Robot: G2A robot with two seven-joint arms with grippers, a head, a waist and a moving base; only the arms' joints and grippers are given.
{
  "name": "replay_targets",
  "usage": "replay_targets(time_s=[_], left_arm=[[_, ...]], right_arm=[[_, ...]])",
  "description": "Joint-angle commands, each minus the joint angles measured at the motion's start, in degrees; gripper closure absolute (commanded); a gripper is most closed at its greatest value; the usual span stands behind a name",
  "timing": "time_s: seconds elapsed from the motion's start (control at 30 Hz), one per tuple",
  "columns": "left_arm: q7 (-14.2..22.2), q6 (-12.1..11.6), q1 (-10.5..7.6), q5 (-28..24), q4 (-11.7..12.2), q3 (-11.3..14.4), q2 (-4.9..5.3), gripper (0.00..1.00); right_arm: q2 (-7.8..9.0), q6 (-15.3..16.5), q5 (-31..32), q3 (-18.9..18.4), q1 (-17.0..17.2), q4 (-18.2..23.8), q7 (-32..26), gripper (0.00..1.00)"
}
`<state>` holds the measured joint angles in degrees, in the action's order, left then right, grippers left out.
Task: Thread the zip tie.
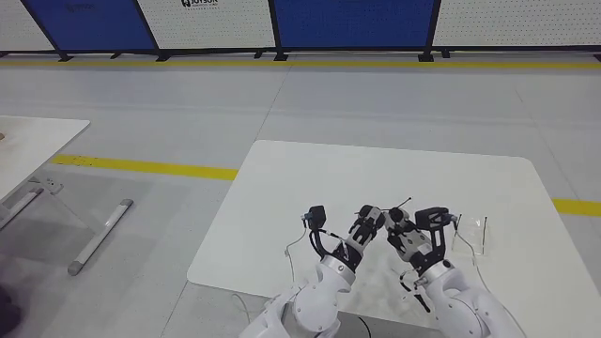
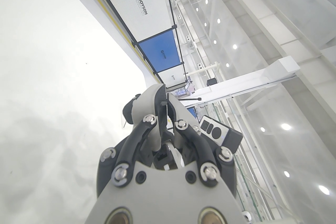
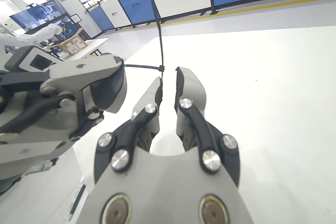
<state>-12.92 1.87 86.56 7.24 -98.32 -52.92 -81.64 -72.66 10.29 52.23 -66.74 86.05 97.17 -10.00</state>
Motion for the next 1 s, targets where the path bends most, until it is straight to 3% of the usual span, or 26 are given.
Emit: replay_targets(time_s=[0.0,0.3,0.37,0.4,0.97], left_arm=[[-0.1,0.1,-0.15,0.1,0.3,0.0,-0.03,1.0],[0.0,0.5,-0.78,0.2,1.1,-0.1,-0.14,1.0],[0.0,0.6,-0.87,0.4,1.1,-0.1,-0.15,1.0],[0.0,0.7,-0.91,0.4,1.1,-0.1,-0.16,1.0],[1.0,1.1,-1.35,0.3,0.7,-0.6,-0.21,1.0]], right_arm=[[0.0,0.0,-0.1,-0.1,0.0,0.1,0.0,0.87],[-0.01,-0.4,-0.1,0.0,-0.7,0.0,-1.3,0.8],[-0.04,-0.5,-0.2,0.1,-1.0,0.0,-1.4,0.88],[-0.05,-0.6,-0.3,0.1,-1.0,0.0,-1.4,0.98],[-0.24,-1.5,-0.6,0.6,-2.3,-0.9,-2.0,1.0]])
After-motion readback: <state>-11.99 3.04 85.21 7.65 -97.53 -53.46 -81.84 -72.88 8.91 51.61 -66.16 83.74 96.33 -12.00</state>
